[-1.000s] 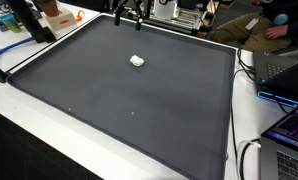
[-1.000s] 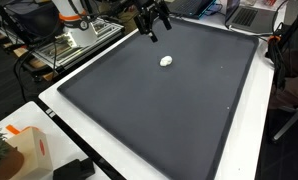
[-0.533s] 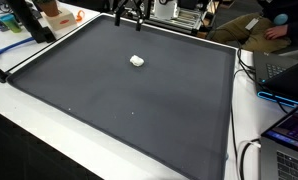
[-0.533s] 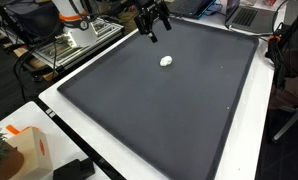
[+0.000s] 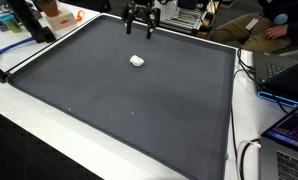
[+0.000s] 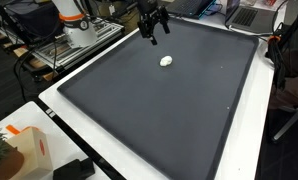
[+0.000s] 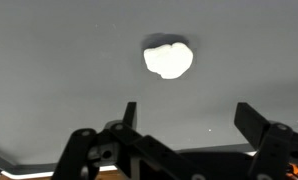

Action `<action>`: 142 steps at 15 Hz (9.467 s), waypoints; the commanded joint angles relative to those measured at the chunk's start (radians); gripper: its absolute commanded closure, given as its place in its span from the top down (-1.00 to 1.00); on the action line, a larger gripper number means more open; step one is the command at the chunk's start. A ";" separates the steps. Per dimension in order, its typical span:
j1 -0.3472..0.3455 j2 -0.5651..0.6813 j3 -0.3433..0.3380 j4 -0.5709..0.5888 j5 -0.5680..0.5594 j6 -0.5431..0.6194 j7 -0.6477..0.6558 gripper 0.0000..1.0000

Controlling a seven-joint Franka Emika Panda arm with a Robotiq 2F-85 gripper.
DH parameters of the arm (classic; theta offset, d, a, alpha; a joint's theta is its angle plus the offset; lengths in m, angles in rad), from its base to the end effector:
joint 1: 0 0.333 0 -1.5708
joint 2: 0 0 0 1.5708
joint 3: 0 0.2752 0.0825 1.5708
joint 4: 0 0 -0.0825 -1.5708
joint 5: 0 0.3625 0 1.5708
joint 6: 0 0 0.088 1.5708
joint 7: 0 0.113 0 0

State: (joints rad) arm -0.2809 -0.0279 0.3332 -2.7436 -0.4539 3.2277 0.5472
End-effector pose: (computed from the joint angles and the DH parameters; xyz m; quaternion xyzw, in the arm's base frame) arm 0.4199 0.0640 0.2539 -0.9685 0.0148 -0.2465 0.0320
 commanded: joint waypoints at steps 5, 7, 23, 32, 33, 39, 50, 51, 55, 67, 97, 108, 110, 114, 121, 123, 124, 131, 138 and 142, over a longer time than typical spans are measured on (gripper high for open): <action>0.000 0.001 0.000 0.001 0.002 0.000 0.001 1.00; 0.000 0.001 0.000 0.001 0.002 0.000 0.001 1.00; 0.026 0.092 0.052 0.140 0.076 -0.221 -0.061 1.00; 0.150 0.086 -0.034 0.206 0.202 -0.329 -0.130 1.00; 0.150 0.079 -0.041 0.220 0.180 -0.361 -0.113 1.00; 0.250 0.094 -0.123 0.357 0.290 -0.610 -0.190 1.00; 0.314 0.143 -0.221 0.465 0.380 -0.757 -0.222 1.00; 0.318 0.161 -0.232 0.489 0.375 -0.779 -0.207 1.00; 0.324 0.227 -0.264 0.596 0.372 -0.899 -0.198 1.00; 0.328 0.387 -0.295 0.833 0.457 -1.106 -0.227 1.00; 0.307 0.938 -0.313 1.662 0.537 -1.815 -0.319 1.00; 0.311 1.089 -0.316 1.834 0.531 -1.936 -0.315 1.00; 0.312 1.098 -0.317 1.839 0.530 -1.936 -0.312 1.00; 0.313 1.120 -0.318 1.853 0.527 -1.950 -0.315 1.00; 0.315 1.152 -0.316 1.884 0.528 -1.984 -0.314 1.00; 0.316 1.161 -0.316 1.891 0.524 -1.994 -0.323 1.00; 0.317 1.165 -0.315 1.896 0.522 -2.003 -0.330 1.00; 0.311 1.180 -0.298 1.911 0.516 -2.009 -0.344 1.00; 0.316 1.010 -0.303 1.752 0.513 -1.769 -0.338 1.00; 0.318 0.824 -0.313 1.577 0.487 -1.522 -0.365 1.00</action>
State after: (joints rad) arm 0.0352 0.9619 0.0306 -0.9685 0.0554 1.5553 0.2106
